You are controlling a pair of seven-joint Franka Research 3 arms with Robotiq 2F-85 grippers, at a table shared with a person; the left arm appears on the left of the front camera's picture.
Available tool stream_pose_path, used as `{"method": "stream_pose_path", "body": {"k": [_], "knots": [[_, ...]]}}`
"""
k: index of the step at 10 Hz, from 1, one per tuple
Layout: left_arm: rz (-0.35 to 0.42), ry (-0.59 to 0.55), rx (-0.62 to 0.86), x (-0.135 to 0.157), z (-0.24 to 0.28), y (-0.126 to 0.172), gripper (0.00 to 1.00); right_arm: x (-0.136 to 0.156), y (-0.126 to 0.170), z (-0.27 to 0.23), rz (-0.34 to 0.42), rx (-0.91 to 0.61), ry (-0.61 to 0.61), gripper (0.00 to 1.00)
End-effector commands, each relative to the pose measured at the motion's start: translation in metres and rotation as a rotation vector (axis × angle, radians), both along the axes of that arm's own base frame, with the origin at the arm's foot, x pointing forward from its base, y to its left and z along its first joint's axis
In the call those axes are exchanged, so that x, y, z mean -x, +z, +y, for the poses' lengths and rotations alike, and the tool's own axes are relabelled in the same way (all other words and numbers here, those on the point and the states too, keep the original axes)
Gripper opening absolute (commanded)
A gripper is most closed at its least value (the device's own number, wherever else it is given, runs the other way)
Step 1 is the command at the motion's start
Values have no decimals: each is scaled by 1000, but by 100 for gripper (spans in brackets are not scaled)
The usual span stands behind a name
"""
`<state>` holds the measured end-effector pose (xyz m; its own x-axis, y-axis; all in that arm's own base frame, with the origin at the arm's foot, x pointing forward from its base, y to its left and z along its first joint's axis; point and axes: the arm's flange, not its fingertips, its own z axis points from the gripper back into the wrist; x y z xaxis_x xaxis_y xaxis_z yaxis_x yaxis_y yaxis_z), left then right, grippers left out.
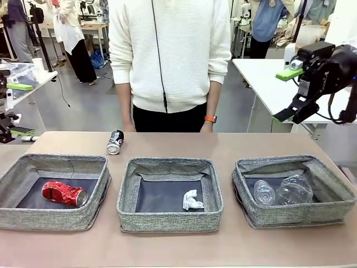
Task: Sort the waste into the appropriate baskets.
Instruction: Pick up the waste item pointed out by the person.
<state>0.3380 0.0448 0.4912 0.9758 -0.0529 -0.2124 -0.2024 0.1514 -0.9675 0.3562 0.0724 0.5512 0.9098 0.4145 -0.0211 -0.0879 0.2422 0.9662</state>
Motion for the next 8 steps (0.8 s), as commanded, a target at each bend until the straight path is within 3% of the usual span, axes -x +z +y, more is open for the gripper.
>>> {"method": "stream_pose_path", "body": {"k": [1,8], "knots": [[7,3,16,2,-1,4,100,-1,-1,3,-8,-20,-22,100],[7,3,16,2,-1,4,100,-1,-1,3,-8,-20,-22,100]]}}
